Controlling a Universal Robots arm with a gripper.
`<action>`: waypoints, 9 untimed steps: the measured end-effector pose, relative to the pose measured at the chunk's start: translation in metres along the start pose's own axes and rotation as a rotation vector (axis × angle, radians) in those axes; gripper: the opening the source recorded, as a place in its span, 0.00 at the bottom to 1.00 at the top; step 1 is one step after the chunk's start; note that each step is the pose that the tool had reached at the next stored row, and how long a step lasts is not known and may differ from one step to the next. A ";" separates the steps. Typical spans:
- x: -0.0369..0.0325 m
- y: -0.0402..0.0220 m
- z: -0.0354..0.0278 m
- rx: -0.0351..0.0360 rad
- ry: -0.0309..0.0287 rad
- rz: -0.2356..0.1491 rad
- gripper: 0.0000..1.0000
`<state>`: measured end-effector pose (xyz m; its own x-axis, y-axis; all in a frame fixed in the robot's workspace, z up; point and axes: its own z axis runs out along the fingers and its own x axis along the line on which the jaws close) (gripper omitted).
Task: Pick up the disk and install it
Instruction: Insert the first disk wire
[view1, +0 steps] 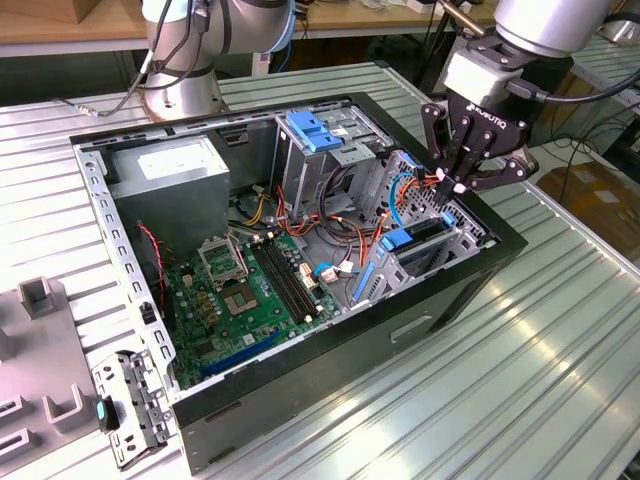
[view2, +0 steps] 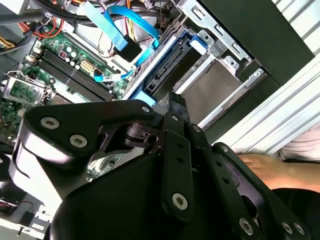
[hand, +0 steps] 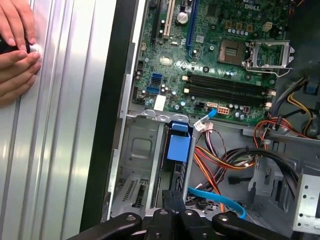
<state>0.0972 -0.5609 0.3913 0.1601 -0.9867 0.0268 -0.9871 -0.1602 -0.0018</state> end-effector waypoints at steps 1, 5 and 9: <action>0.0000 -0.0010 0.0000 0.0001 0.0000 -0.006 0.11; -0.0005 -0.0092 0.0000 0.0013 -0.0002 -0.051 0.11; -0.0005 -0.0128 0.0000 0.0022 -0.0002 -0.081 0.11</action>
<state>0.1097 -0.5584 0.3912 0.2396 -0.9705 0.0267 -0.9708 -0.2397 -0.0017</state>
